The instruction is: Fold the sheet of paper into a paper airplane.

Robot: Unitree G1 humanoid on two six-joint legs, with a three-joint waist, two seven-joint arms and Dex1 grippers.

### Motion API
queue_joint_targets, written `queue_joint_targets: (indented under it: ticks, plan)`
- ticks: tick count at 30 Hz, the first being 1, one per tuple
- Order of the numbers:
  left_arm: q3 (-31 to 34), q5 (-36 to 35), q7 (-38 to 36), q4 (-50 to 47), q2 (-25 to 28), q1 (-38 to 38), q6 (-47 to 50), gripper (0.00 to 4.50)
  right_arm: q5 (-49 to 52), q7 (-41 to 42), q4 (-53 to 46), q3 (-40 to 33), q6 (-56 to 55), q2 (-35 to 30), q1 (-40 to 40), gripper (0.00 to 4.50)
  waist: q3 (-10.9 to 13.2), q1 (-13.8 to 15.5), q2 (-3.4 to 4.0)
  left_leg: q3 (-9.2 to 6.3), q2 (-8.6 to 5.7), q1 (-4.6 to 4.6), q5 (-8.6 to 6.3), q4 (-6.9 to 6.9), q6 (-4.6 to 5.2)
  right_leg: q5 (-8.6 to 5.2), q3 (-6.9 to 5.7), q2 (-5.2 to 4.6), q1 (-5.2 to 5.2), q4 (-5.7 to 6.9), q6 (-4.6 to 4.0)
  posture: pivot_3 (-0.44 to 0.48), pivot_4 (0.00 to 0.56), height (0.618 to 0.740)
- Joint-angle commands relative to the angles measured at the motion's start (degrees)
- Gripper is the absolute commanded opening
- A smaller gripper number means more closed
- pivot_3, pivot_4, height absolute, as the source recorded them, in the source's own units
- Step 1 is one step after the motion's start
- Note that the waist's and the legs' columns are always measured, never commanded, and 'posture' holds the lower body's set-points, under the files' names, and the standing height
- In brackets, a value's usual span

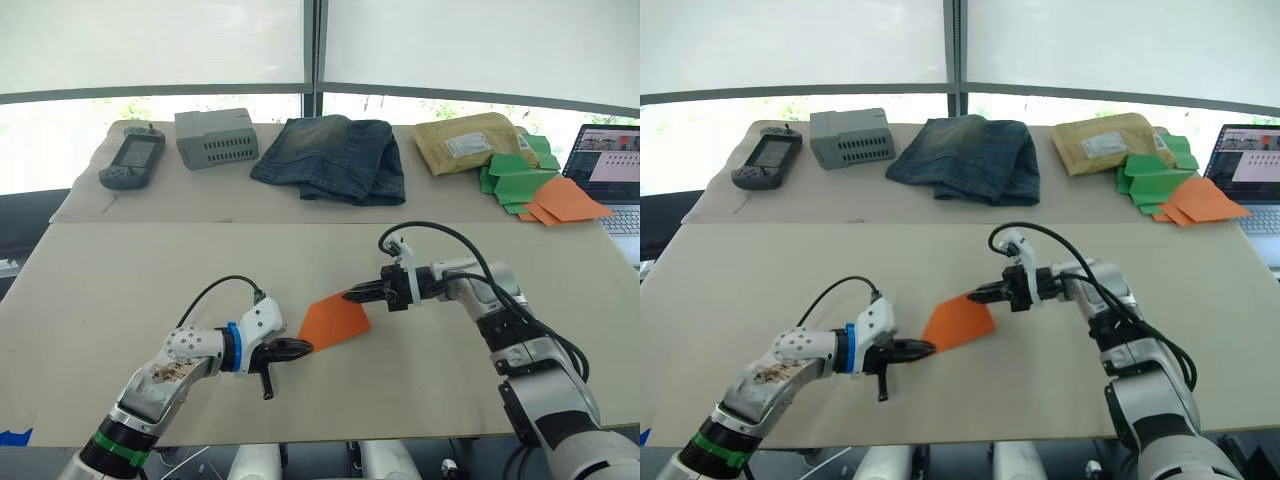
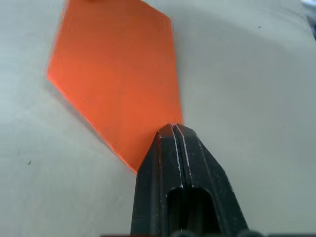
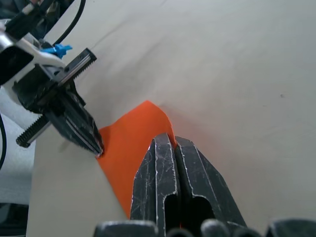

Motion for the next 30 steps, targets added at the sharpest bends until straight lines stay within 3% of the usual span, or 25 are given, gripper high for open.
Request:
queue_joint_targets:
  ticks: [1, 5, 12, 21, 30]
  plan:
    - [0.88, -0.48, 0.16, -1.98, 0.34, -2.42, 0.14, 0.0, 0.77, -1.59, -7.39, -3.46, -2.16, -2.25, 2.69, 0.03, 0.0, -0.09, 0.0, 0.01, -0.02, -0.02, 0.0, 0.0, 0.0, 0.0, 0.0, -0.01, 0.0, -0.01, 0.01, 0.0, 0.15, 0.722]
    - [-0.21, 0.53, -0.84, -1.78, 1.73, -3.03, -0.67, 0.0, 1.27, -8.16, -14.67, -7.73, -0.19, -3.6, 7.98, 0.03, 0.0, -0.34, 0.0, 0.01, -0.05, -0.05, -0.01, -0.04, 0.0, 0.0, 0.03, -0.03, -0.02, -0.04, 0.01, 0.0, 0.15, 0.722]
    - [2.88, -1.24, -1.2, 0.67, 1.63, -6.83, -0.28, 0.0, 6.32, -22.89, -27.27, -17.58, 4.64, 2.96, 18.16, 0.03, 0.0, -0.17, 0.0, -0.04, -0.03, -0.04, 0.0, -0.05, 0.0, -0.06, 0.01, 0.0, -0.03, -0.02, 0.11, 0.0, 0.15, 0.722]
    - [3.42, -1.09, -3.57, 3.6, 2.93, -9.36, -0.82, 0.0, 3.76, -34.95, -35.24, -15.26, 1.39, 10.18, 23.11, 0.03, 0.02, -0.48, 0.03, -0.02, -0.03, -0.03, 0.0, -0.04, 0.0, -0.06, 0.04, 0.01, -0.04, -0.04, 0.14, 0.0, 0.15, 0.722]
    - [3.26, -0.6, -0.97, 9.21, -2.18, -5.29, -2.26, 0.0, 2.71, -35.76, -33.92, -12.8, -1.45, 10.13, 23.22, 0.03, 0.02, -0.28, 0.04, -0.01, -0.05, -0.07, 0.0, -0.04, 0.0, -0.06, 0.04, -0.03, -0.04, -0.09, 0.14, 0.0, 0.15, 0.722]
